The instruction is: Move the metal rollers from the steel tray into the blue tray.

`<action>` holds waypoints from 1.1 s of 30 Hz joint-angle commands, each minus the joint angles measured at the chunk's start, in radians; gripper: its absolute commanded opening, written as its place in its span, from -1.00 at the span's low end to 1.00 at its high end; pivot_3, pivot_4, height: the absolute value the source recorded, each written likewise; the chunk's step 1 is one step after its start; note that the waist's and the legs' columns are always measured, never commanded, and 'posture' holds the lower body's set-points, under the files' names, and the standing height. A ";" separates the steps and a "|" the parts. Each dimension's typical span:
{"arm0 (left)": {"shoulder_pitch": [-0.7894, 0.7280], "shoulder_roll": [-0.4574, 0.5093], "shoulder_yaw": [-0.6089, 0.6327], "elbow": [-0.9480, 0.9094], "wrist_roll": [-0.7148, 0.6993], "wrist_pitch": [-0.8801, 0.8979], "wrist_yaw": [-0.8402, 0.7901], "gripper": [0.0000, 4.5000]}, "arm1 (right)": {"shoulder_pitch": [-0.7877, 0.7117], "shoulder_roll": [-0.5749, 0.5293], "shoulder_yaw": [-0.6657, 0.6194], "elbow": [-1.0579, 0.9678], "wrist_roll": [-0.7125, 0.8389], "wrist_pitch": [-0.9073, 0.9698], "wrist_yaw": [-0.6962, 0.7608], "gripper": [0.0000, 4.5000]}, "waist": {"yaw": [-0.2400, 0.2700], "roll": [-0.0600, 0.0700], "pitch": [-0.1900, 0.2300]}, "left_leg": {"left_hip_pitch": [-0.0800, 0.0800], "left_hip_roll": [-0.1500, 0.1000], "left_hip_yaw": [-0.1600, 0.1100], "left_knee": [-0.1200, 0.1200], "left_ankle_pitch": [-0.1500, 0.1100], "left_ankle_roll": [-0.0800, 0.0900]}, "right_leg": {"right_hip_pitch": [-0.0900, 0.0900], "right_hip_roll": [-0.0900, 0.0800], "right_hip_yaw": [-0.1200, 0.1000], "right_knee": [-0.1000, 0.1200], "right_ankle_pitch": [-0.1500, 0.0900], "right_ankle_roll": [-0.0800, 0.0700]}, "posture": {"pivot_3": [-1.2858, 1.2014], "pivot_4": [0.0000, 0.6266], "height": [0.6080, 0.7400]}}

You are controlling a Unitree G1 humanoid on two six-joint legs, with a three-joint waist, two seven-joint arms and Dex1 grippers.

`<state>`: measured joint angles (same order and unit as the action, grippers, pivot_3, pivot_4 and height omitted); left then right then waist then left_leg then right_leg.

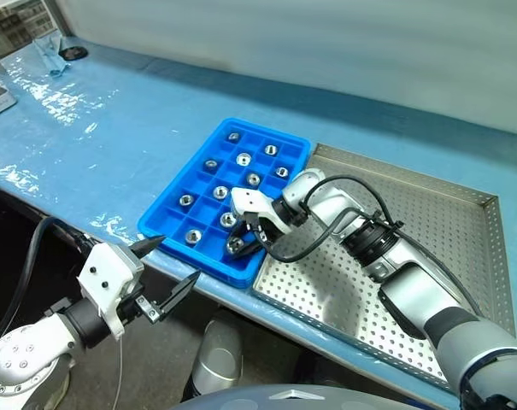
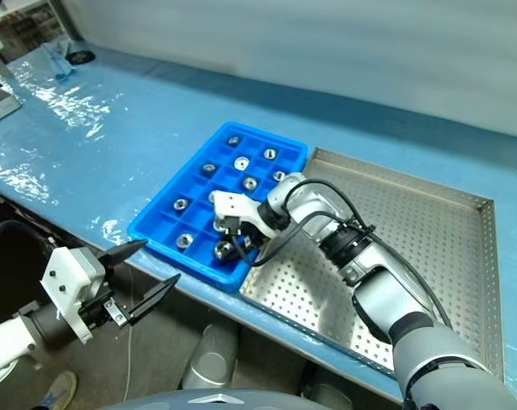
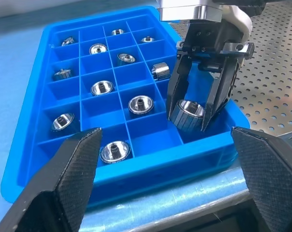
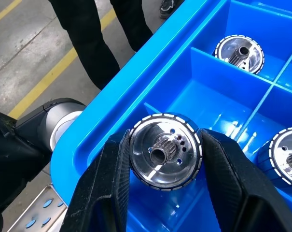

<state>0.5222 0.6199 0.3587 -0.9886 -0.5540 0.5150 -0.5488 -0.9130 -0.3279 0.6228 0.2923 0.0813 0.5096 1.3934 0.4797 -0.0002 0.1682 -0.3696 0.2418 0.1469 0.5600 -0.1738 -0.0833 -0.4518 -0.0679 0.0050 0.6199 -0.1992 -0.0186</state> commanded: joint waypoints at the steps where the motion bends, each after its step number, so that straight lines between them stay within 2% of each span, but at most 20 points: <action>1: -0.007 0.010 0.004 -0.009 -0.016 0.003 -0.005 1.00 | -0.014 -0.012 -0.004 0.001 -0.018 -0.009 0.016 -0.22 | 0.000 0.000 0.000 | 0.000 0.000 0.000 0.000 0.000 0.000 | 0.000 0.000 0.000 0.000 0.000 0.000 | 0.57 -0.52 1.00; 2: -0.011 0.011 0.005 -0.007 -0.017 0.004 -0.007 1.00 | -0.012 -0.015 -0.004 -0.001 -0.020 -0.010 0.018 -0.22 | 0.000 0.000 0.000 | 0.000 0.000 0.000 0.000 0.000 0.000 | 0.000 0.000 0.000 0.000 0.000 0.000 | 0.56 -0.52 1.00; 4: -0.022 0.016 0.003 -0.002 -0.017 0.008 -0.010 1.00 | -0.003 -0.029 0.005 -0.013 -0.023 -0.024 0.038 0.11 | 0.000 0.000 0.000 | 0.000 0.000 0.000 0.000 0.000 0.000 | 0.000 0.000 0.000 0.000 0.000 0.000 | 0.56 -0.52 1.00; 9: -0.080 0.029 -0.033 0.014 -0.024 0.028 -0.010 1.00 | 0.007 -0.034 -0.015 -0.017 -0.019 -0.017 0.030 0.78 | 0.002 0.000 0.000 | 0.002 -0.001 0.000 0.001 0.000 0.000 | 0.003 -0.001 0.000 0.000 0.000 0.000 | 0.55 -0.52 1.00; 14: -0.184 0.037 -0.103 0.077 -0.019 0.033 -0.025 1.00 | 0.015 -0.029 -0.133 -0.038 0.066 0.031 0.008 0.81 | -0.004 0.000 0.000 | 0.004 -0.001 0.000 0.001 0.000 0.000 | 0.004 -0.001 0.000 0.003 0.000 0.000 | 0.47 -0.52 1.00; 19: -0.329 0.005 -0.188 0.215 0.029 -0.044 -0.053 1.00 | 0.038 -0.025 -0.262 -0.062 0.104 0.086 -0.112 0.81 | -0.032 0.000 0.000 | 0.003 0.000 0.000 0.002 0.002 -0.003 | 0.003 0.000 0.000 0.004 0.001 -0.001 | 0.40 -0.52 1.00; 27: -0.499 -0.034 -0.294 0.452 0.092 -0.180 -0.160 1.00 | 0.133 -0.067 -0.425 -0.173 0.132 0.134 -0.299 0.81 | -0.148 0.000 -0.001 | 0.000 0.000 0.000 0.005 0.004 -0.007 | 0.001 0.000 -0.001 0.005 0.005 -0.007 | 0.24 -0.52 1.00; 33: -0.649 -0.136 -0.360 0.676 0.195 -0.371 -0.181 1.00 | 0.213 -0.066 -0.530 -0.249 0.137 0.121 -0.479 0.81 | -0.258 -0.001 -0.002 | -0.003 0.000 0.000 0.008 0.005 -0.008 | 0.000 0.000 -0.002 0.006 0.005 -0.007 | 0.13 -0.52 1.00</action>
<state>-0.1099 0.4957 0.0166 -0.3431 -0.3823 0.2077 -0.7159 -0.7064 -0.3983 0.1493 0.1008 0.1979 0.6429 0.9696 0.2219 -0.0013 0.1667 -0.3734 0.2420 0.1466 0.5685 -0.1687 -0.0913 -0.4520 -0.0681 0.0029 0.6267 -0.1939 -0.0257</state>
